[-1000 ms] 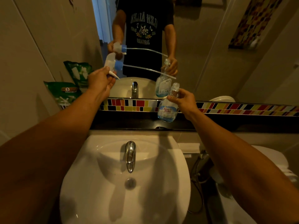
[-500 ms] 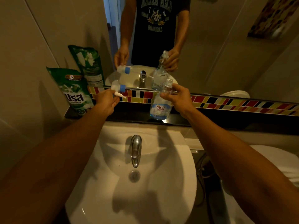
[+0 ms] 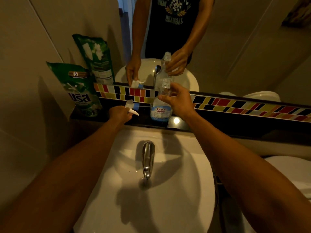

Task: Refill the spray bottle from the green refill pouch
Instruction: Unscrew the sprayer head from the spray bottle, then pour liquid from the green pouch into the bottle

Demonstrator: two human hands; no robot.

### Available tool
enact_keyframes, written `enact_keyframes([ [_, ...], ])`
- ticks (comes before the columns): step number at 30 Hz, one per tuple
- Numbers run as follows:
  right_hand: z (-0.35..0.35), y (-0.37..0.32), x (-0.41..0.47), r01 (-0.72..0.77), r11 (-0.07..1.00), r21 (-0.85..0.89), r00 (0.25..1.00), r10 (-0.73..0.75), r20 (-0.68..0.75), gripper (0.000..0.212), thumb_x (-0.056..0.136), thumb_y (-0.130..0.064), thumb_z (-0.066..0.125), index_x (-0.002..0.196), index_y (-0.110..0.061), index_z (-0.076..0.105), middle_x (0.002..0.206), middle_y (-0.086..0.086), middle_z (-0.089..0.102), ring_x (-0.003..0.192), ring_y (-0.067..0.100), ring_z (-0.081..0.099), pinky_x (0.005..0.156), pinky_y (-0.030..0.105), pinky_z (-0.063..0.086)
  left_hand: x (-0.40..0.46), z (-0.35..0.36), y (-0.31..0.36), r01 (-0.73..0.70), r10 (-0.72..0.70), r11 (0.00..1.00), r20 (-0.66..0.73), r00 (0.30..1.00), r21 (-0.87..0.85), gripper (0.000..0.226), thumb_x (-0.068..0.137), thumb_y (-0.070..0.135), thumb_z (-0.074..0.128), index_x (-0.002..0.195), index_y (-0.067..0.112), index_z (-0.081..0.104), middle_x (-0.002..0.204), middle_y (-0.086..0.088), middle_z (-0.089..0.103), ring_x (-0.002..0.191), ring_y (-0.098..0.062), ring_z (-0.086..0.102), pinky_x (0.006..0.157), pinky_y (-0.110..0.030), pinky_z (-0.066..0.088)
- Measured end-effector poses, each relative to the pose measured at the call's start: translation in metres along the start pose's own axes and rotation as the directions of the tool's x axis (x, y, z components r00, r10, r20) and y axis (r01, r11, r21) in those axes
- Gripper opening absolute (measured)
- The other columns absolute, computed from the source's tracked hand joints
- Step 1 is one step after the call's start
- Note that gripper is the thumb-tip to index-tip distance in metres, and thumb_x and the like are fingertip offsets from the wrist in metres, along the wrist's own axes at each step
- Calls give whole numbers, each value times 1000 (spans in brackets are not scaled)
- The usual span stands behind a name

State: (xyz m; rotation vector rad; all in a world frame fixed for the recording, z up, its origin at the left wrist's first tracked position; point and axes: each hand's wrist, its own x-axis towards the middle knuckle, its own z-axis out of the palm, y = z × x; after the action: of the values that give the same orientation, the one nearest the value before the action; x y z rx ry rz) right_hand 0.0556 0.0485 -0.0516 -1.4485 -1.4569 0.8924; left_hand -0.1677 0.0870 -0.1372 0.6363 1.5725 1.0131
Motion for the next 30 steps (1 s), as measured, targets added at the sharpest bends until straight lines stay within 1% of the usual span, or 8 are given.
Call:
enact_keyframes([
  [2,3,3,1,6,1000,-25,1000,-6,-10,48,90,-9,77,134,-18,60,114,-11,67,98,-4,62,72,8,51,8,0,-7,-52,54,990,-17,998,130,33,96,7,59,128,-1,60,99,-16,67,76,-20,64,63,-26,53],
  [6,6,17,-2,15,997,-78,1000,-16,-5,57,91,-7,75,142,-20,52,131,-8,63,108,-5,60,80,10,50,17,2,-18,-119,155,943,-93,984,311,32,97,10,61,128,3,63,123,-24,64,112,-39,63,96,-47,54],
  [10,10,29,-7,-6,996,-93,1000,5,-14,62,92,-7,74,147,-21,48,143,0,60,134,19,57,103,43,55,19,4,-25,-178,239,891,-97,966,418,28,98,13,59,124,5,65,121,-21,66,111,-37,63,97,-48,53],
  [16,22,39,-26,-39,996,-81,994,31,-105,83,88,-14,79,156,-25,33,155,0,45,140,18,48,105,39,50,12,3,-31,-224,336,770,-81,938,598,28,98,16,59,125,9,65,123,-16,65,111,-35,62,95,-47,52],
  [19,32,48,-46,-54,993,-101,956,22,-293,68,91,-21,76,146,-26,37,147,-1,43,131,14,52,98,41,59,7,-5,-30,-280,391,715,-36,920,640,38,97,20,62,133,11,60,128,-15,62,113,-34,61,96,-48,52],
  [22,45,49,-62,-20,986,-166,941,-38,-338,47,95,-24,71,134,-22,44,133,-2,50,119,13,59,88,41,63,-1,-18,-29,-348,445,704,-2,896,619,42,94,26,64,134,14,58,120,-13,64,103,-28,64,91,-47,55],
  [27,73,25,-73,53,988,-143,975,-82,-205,23,100,-20,64,120,-18,53,113,-3,58,99,12,63,85,39,62,-28,-53,-12,-426,548,646,4,836,633,36,92,24,65,127,15,62,106,-11,67,96,-25,64,88,-42,55],
  [30,94,7,-70,76,988,-138,992,-89,-90,28,101,-18,62,127,-18,54,104,-2,61,95,15,64,85,41,60,-40,-85,2,-408,580,641,-63,812,651,25,92,25,64,115,16,67,104,-9,69,97,-25,64,86,-39,54],
])
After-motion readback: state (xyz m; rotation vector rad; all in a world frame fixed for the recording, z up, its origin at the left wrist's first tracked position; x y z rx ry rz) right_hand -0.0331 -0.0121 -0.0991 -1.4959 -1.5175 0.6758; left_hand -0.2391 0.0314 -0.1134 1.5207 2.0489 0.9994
